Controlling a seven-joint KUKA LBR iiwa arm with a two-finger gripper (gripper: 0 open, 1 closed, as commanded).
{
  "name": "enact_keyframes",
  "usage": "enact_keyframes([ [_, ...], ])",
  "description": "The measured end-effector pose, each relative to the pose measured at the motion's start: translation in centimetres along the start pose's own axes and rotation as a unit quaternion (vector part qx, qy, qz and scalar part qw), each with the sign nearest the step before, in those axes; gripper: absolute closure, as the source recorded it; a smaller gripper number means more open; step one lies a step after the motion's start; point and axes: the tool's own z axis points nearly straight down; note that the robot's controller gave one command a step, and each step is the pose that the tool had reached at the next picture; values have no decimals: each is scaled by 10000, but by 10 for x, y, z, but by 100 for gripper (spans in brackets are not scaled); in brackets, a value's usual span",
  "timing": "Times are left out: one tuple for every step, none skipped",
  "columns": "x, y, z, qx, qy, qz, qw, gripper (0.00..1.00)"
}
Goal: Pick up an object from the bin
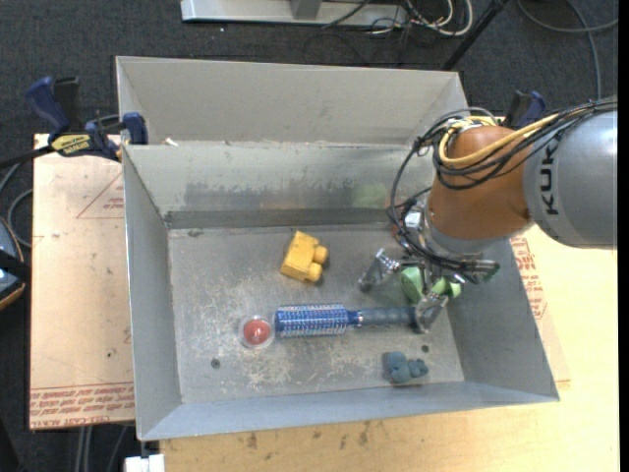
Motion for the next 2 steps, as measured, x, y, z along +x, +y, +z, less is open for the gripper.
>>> enact_keyframes([
  [1,-3,-2,39,0,5,10000,100],
  [17,-7,-128,42,-16,-68,10000,100],
])
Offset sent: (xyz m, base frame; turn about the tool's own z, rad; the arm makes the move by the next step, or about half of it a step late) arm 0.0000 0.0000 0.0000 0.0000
